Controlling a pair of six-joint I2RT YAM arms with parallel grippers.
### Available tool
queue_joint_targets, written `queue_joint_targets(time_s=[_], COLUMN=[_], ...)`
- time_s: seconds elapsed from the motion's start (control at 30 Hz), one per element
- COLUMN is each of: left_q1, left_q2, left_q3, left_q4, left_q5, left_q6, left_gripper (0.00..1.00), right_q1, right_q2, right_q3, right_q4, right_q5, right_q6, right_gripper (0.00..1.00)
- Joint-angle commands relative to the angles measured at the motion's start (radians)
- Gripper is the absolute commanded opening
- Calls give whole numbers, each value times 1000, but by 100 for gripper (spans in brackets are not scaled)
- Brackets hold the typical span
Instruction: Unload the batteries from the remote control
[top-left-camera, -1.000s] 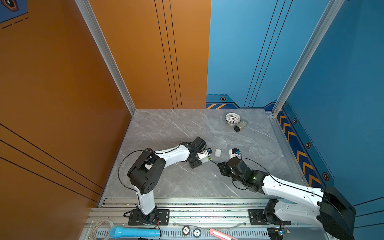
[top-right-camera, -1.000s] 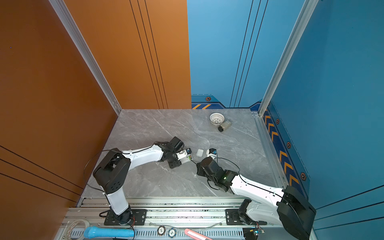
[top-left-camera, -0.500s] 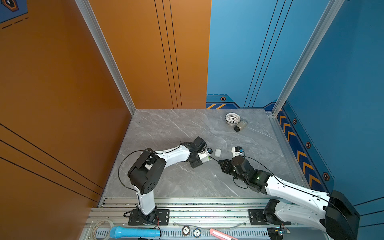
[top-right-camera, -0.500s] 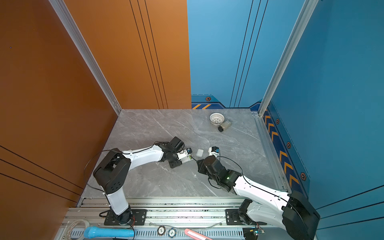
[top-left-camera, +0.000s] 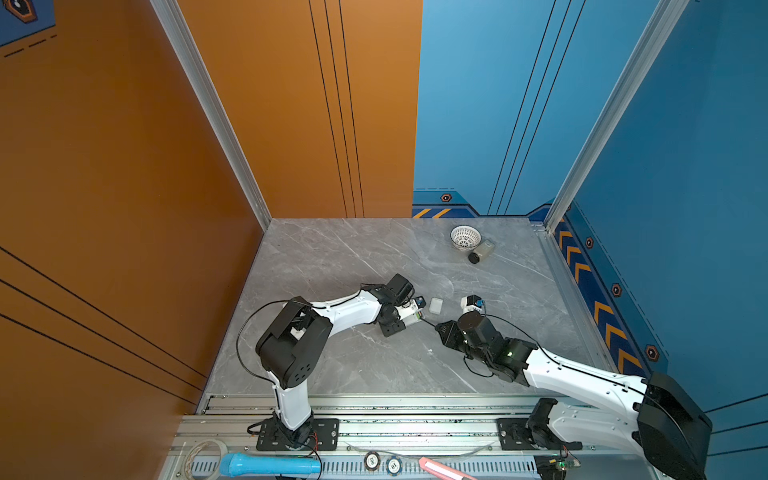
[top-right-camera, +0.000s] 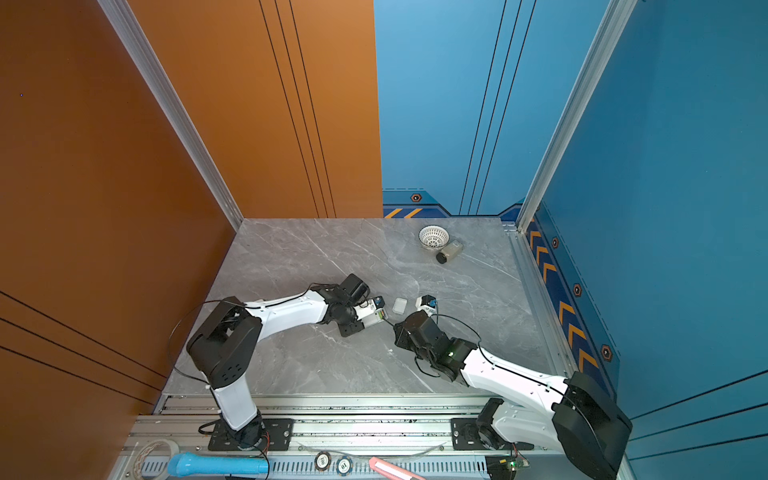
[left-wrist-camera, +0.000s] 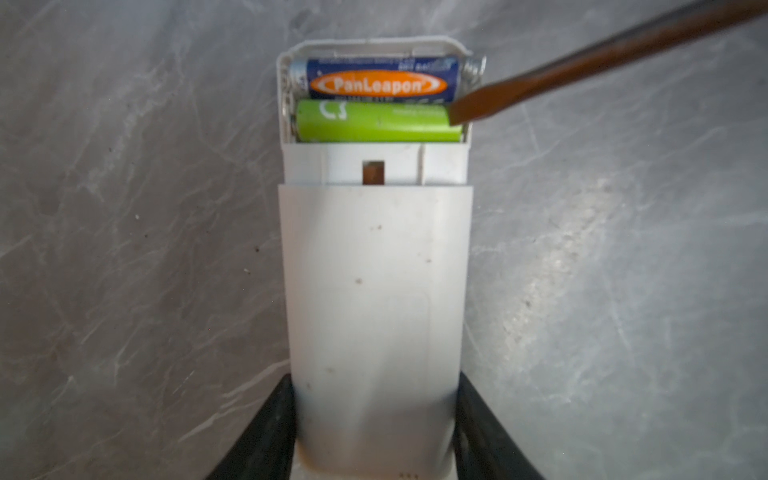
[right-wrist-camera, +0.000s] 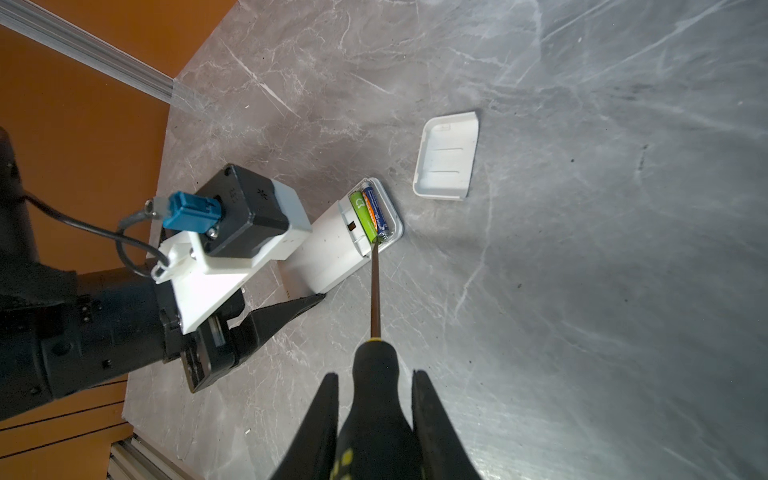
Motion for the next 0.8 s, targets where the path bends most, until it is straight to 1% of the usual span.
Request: queue_joint_targets(time_s=[0.0,0.53,0.77], left_q1=[-9,-12,-15], left_q2=[-1,0,0], left_q3=[-18,-14,-12], left_q4=[6,7,6], left_q5=[-10,-22,-20], left_q6=[1,-1,-2], left_gripper=[0,0,0], right_q1=[-5,-14,-22], right_q2=[0,-14,6], right_q3=[8,-16,-6], right_q4=[-15,-58,-78], right_q5=[9,4,7], right_q6=[10,31,31], right_gripper=[0,0,0])
